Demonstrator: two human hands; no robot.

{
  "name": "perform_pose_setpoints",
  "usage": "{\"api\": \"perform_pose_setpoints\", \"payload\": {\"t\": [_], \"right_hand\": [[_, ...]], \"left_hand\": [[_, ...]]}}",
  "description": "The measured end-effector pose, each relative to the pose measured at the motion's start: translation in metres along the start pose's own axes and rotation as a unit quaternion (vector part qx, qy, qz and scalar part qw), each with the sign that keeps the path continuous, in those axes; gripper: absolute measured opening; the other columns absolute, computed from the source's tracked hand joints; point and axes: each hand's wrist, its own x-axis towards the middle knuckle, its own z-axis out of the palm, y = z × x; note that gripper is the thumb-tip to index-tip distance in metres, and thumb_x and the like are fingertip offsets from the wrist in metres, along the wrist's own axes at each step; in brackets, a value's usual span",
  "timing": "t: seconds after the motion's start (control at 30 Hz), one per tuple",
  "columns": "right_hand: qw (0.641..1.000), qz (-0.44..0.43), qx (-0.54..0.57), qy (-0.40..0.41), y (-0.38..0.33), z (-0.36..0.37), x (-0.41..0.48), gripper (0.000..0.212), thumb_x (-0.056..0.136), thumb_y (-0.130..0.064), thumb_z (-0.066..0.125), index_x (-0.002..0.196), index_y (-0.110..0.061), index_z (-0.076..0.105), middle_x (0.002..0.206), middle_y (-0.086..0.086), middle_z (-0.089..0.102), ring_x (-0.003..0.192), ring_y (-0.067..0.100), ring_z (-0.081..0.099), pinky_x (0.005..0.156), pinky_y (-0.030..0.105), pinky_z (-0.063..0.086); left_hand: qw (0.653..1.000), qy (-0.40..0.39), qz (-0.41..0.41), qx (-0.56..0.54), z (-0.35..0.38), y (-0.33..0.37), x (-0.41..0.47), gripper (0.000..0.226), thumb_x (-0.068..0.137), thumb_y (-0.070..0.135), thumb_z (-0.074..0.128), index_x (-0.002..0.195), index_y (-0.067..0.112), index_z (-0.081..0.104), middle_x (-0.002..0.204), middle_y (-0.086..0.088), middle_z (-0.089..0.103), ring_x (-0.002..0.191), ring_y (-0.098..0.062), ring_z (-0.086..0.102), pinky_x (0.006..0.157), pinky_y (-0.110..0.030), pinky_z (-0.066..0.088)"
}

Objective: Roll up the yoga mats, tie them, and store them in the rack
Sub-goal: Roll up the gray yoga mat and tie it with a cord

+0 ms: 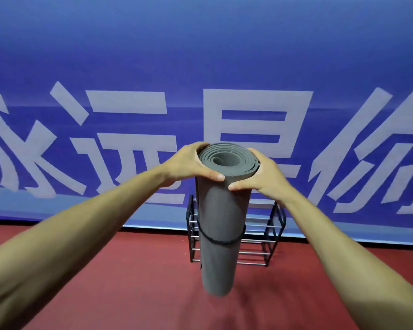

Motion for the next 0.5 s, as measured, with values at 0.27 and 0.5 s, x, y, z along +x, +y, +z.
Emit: {"api": "perform_pose_setpoints", "payload": {"t": [0.27,0.5], "right_hand": [[1.000,0.008,0.008,-0.025,0.046,-0.017,0.146,0.094,0.034,-0.046,0.093,0.120,-0.031,0.056,0.112,-0.015,0.067,0.107,0.006,0.062,0.095,0.038,0.052],[0.999,0.004,-0.022,-0.035,0.069,-0.012,0.233,0.126,0.050,-0.031,0.095,0.152,-0.019,0.023,0.148,-0.004,0.042,0.132,0.010,0.038,0.099,0.022,0.035]], "left_hand": [[0.999,0.031,-0.033,0.026,-0.031,-0.026,0.136,0.088,0.060,0.021,0.090,0.136,0.014,0.045,0.103,0.025,0.057,0.088,0.021,0.054,0.071,0.000,0.042],[0.998,0.040,-0.032,0.029,-0.058,-0.061,0.216,0.092,0.060,0.016,0.090,0.138,0.010,0.043,0.100,0.026,0.052,0.084,0.022,0.050,0.068,0.004,0.039]]}}
